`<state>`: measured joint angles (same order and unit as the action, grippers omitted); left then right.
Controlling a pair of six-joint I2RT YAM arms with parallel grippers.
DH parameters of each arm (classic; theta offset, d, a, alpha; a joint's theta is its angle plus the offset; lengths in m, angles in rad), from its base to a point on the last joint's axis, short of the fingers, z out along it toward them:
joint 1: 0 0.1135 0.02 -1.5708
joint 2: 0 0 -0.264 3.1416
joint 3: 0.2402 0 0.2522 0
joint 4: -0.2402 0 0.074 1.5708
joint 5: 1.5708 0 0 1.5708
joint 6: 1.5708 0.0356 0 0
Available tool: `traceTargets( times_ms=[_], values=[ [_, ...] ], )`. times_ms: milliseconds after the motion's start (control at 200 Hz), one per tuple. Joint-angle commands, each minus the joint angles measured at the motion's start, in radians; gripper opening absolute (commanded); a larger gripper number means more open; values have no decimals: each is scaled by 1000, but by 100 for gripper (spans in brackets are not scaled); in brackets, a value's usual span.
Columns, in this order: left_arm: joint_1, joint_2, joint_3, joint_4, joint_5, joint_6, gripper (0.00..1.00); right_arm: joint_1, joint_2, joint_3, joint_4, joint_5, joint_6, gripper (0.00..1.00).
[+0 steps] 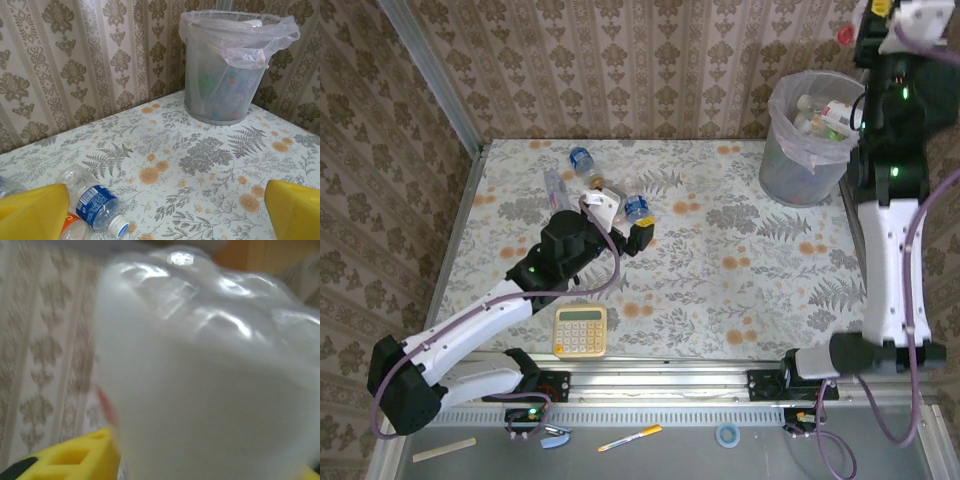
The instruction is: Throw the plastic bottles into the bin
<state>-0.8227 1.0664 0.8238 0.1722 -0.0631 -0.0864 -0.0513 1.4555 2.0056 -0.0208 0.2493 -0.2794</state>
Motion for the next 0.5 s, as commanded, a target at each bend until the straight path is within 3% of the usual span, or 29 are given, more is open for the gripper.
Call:
traceTargets(
  times_ms=[0,30,200,495],
  values=[
    [8,7,2,32,29,-25,100,-4,138,165,-475,96,80,67],
    [10,8,0,30,32,-29,100,-4,151,173,-486,103,78,74],
    [15,27,-2,5,52,-46,100,-4,118,144,-457,83,53,82],
    [27,65,11,20,75,-89,100,-4,40,78,-405,-3,57,91]
  ],
)
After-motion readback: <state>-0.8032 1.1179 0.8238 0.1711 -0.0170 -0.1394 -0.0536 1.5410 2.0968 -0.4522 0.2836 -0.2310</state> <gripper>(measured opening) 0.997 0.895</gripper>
